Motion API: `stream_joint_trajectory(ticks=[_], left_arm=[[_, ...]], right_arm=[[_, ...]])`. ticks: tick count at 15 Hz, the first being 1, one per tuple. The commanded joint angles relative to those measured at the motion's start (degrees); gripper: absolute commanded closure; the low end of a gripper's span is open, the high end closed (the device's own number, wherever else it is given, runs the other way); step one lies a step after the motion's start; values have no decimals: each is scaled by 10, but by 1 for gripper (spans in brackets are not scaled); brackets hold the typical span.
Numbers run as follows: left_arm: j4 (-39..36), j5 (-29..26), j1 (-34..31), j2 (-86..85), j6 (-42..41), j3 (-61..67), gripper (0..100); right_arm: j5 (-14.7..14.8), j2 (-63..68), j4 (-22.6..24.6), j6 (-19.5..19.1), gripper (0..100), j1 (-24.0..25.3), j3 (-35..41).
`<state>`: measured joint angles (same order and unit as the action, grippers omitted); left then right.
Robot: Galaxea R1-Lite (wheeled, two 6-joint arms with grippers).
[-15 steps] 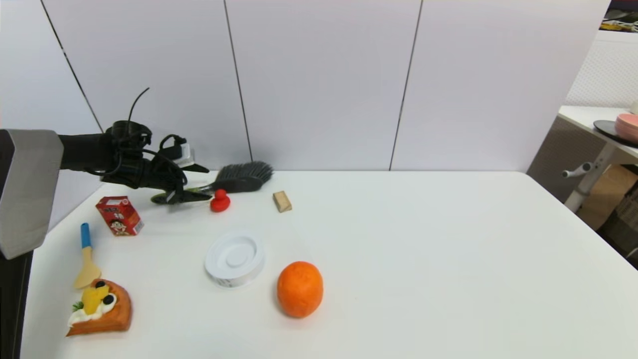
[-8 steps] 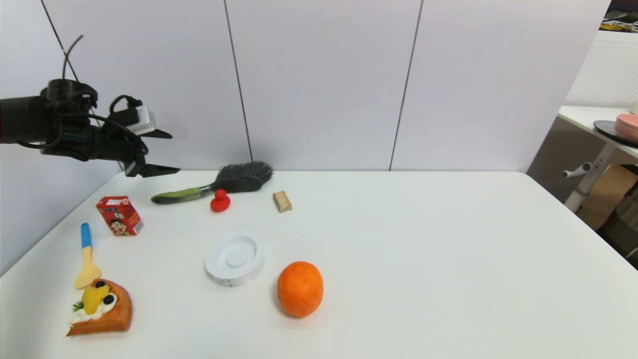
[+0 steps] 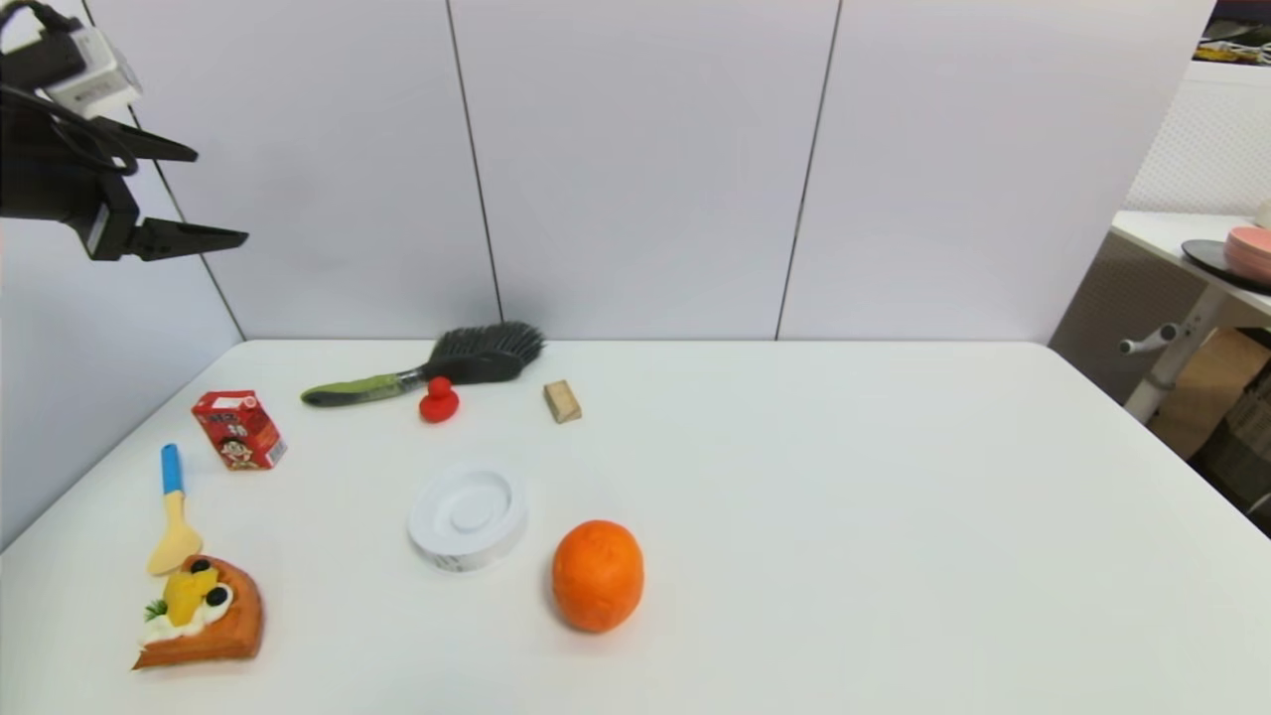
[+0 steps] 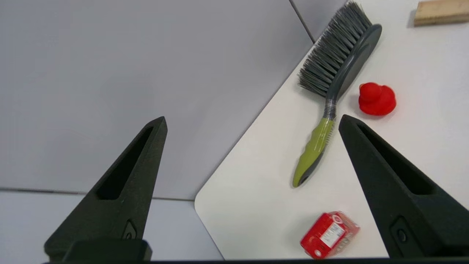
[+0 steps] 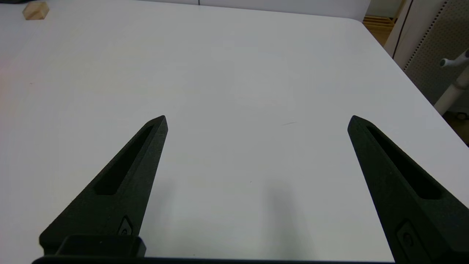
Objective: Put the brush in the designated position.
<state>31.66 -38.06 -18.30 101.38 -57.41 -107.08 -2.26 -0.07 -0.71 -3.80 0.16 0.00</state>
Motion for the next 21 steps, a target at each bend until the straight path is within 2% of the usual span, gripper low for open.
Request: stream_joint_trajectory(ticks=[1, 3, 5, 11, 14, 18, 21], left_arm=[[2, 99, 14, -227, 187, 156, 0], [-1, 116, 37, -313, 285, 253, 0], [-10, 117, 59, -382, 333, 330, 0], [-56, 120, 121, -557, 375, 527, 0], [-56, 156, 144, -675, 377, 639, 0], [-57, 188, 147, -825, 400, 756, 0], [-67, 192, 156, -884, 415, 819, 0]], right_arm=[[0, 1, 0, -1, 0, 0, 1], [0, 1, 0, -1, 0, 0, 1], [0, 1, 0, -1, 0, 0, 1], [0, 1, 0, -1, 0, 0, 1], [0, 1, 0, -1, 0, 0, 1], [0, 1, 0, -1, 0, 0, 1], [0, 1, 0, -1, 0, 0, 1]])
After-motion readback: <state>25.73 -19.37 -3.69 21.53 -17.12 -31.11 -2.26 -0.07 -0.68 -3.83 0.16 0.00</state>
